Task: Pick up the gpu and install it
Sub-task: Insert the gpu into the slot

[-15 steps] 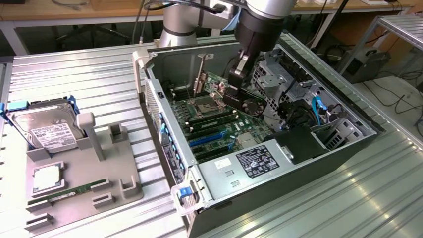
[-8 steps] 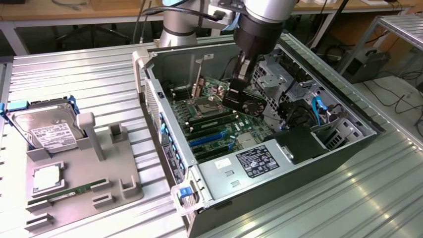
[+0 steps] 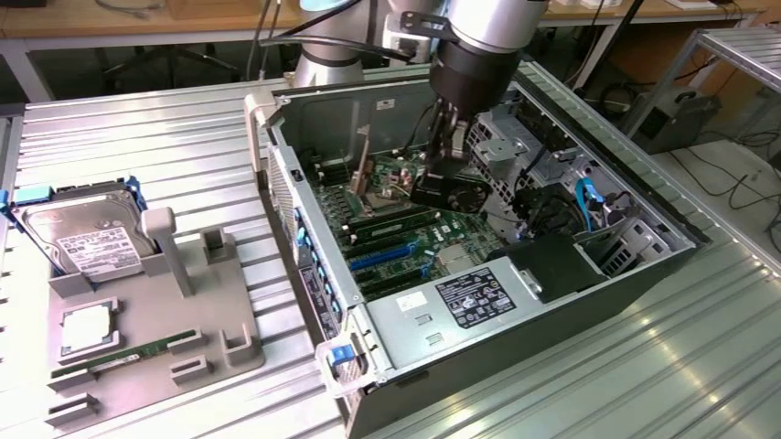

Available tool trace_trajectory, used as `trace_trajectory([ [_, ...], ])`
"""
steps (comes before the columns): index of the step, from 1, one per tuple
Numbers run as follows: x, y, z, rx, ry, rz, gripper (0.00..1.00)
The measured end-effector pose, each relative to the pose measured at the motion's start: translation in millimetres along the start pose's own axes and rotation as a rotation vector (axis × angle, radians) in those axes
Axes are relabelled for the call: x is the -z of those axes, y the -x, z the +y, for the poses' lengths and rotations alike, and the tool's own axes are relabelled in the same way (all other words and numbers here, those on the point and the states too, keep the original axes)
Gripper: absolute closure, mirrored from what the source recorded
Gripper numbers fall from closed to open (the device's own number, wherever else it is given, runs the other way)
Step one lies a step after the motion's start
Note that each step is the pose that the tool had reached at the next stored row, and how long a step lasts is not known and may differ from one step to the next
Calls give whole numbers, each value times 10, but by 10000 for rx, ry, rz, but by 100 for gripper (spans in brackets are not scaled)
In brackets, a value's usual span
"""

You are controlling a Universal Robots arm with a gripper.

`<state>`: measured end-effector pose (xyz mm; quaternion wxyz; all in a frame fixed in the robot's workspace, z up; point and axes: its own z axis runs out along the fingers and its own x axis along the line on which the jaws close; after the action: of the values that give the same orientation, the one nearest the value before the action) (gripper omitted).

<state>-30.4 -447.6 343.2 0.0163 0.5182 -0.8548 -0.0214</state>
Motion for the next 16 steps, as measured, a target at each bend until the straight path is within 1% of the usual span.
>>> trace_trajectory([
  [3, -20, 0, -1, 637, -3, 36, 74],
  [8, -46, 0, -3, 1958, -11, 107, 74],
  [10, -60, 0, -3, 2704, -15, 146, 74],
  [13, -76, 0, -4, 3646, -21, 197, 74],
  [14, -83, 0, -5, 4103, -23, 222, 74],
  [15, -93, 0, -5, 4430, -26, 237, 74],
  [16, -107, -2, -2, 4637, -27, 250, 74],
])
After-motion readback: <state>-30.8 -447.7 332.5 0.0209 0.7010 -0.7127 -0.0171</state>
